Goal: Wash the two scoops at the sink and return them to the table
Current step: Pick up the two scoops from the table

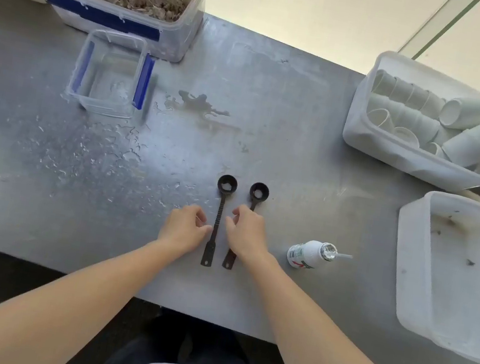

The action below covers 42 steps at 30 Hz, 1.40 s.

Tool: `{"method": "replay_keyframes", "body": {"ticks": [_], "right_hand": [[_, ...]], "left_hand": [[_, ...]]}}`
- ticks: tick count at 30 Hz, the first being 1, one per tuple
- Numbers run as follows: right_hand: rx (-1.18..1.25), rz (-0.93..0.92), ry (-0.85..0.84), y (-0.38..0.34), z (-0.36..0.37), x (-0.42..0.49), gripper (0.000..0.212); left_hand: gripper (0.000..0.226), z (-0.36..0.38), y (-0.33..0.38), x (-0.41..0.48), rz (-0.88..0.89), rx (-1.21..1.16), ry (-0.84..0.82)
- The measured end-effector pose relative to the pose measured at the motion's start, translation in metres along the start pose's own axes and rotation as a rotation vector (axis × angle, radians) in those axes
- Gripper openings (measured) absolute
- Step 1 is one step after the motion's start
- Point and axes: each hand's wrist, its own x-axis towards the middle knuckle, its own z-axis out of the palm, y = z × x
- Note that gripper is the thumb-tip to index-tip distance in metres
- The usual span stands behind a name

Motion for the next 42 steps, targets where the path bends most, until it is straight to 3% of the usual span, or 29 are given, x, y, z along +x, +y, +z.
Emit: {"method": "replay_keyframes", "body": {"ticks": [5, 11, 14, 21, 28, 33, 38, 42], "right_hand": [[0.037, 0.051, 0.025, -0.006, 0.004, 0.009, 0.028], [0.026, 0.133, 0.214, -0.002, 0.004, 0.014, 0.028], [0.051, 0.206, 0.206, 0.004, 0.005, 0.014, 0.036], [0.196, 0.359, 0.221, 0.013, 0.005, 0.021, 0.030], [0.374, 0.372, 0.069, 0.023, 0.004, 0.024, 0.013], [0.516, 0.386, -0.085, 0.029, -0.005, 0.020, 0.018], [0.526, 0.293, -0.230, 0.024, -0.010, 0.017, 0.004], [0.468, 0.223, -0.358, 0.006, -0.001, 0.009, 0.011]], "left_hand": [[0.022, 0.005, 0.005, 0.001, -0.034, 0.002, 0.010], [0.022, 0.011, 0.015, 0.004, -0.019, 0.018, 0.065], [0.021, 0.014, 0.018, 0.007, -0.025, 0.003, 0.050], [0.015, 0.014, 0.018, 0.019, -0.153, -0.156, -0.051], [0.018, 0.005, 0.017, 0.023, -0.243, -0.327, -0.142], [0.022, -0.001, 0.011, 0.013, -0.275, -0.460, -0.218], [0.022, -0.004, -0.005, -0.012, -0.290, -0.531, -0.197], [0.016, -0.010, -0.025, -0.040, -0.314, -0.586, -0.128]]}}
